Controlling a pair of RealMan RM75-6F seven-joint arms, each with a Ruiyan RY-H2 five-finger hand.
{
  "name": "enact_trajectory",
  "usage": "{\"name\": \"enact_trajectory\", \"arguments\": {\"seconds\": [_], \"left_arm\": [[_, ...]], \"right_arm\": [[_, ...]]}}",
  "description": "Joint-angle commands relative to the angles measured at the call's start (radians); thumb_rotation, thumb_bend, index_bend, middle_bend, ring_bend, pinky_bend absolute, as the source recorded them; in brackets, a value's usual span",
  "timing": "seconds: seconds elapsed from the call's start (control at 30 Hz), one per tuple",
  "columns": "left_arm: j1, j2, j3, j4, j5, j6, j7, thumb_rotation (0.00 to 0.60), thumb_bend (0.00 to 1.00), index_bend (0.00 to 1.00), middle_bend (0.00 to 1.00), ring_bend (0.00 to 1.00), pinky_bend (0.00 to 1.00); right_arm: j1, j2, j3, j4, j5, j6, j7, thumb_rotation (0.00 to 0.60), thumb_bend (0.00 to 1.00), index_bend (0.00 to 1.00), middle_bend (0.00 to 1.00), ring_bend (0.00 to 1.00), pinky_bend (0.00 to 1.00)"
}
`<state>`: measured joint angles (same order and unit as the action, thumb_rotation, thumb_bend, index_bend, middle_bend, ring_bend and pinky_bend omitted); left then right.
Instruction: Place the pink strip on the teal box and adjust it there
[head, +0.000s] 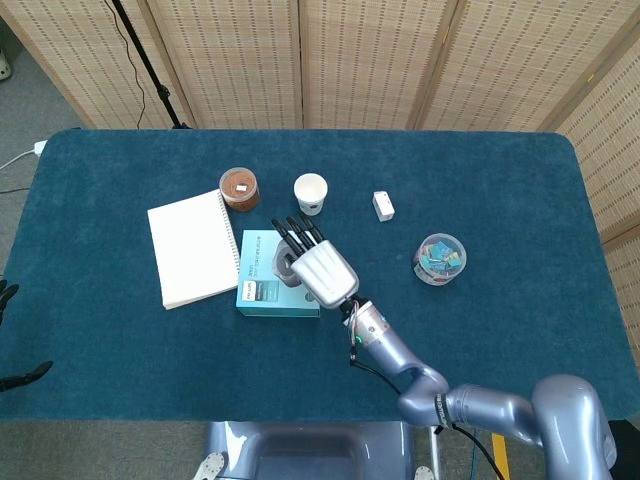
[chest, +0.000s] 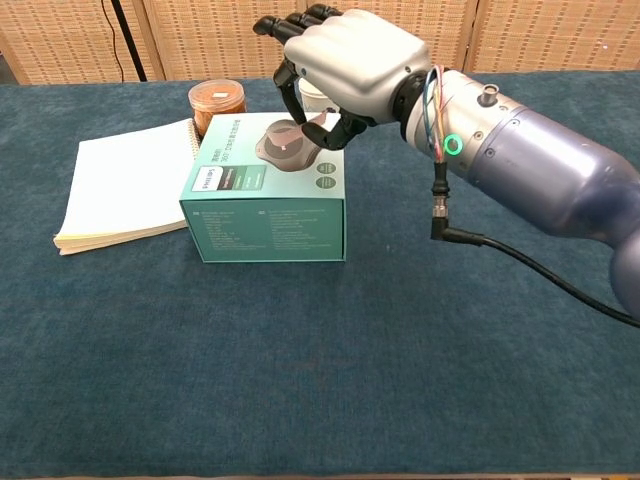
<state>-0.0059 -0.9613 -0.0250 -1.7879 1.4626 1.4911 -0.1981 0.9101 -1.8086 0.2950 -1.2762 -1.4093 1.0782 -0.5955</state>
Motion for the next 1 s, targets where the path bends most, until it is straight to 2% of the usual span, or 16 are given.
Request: {"name": "enact_trajectory", "arguments": {"seconds": [0.03, 0.57, 0.8, 1.0], "left_arm": [[0.001, 0.001, 0.0, 0.001, 0.0, 0.0, -0.003, 0.6, 0.0, 0.0, 0.0, 0.0, 0.0], [0.002, 0.006, 0.004, 0.004, 0.006, 0.001, -0.02, 0.6, 0.0, 0.0, 0.0, 0.0, 0.0], [0.003, 0.009, 0.004, 0.006, 0.008, 0.001, -0.03, 0.6, 0.0, 0.0, 0.0, 0.0, 0.0], [0.003, 0.01, 0.004, 0.006, 0.007, 0.001, -0.034, 0.6, 0.0, 0.0, 0.0, 0.0, 0.0]], "right_arm": [[0.005, -0.012, -0.003, 0.016, 0.001, 0.007, -0.001, 0.6, 0.62, 0.6, 0.0, 0.0, 0.0], [0.012, -0.057, -0.044, 0.065, -0.003, 0.016, -0.024, 0.6, 0.62, 0.59, 0.0, 0.0, 0.0], [0.005, -0.033, -0.057, 0.042, -0.004, 0.012, -0.018, 0.6, 0.62, 0.34, 0.0, 0.0, 0.0], [-0.014, 0.002, -0.079, 0.012, -0.031, 0.04, -0.021, 0.6, 0.62, 0.31, 0.0, 0.0, 0.0]]}}
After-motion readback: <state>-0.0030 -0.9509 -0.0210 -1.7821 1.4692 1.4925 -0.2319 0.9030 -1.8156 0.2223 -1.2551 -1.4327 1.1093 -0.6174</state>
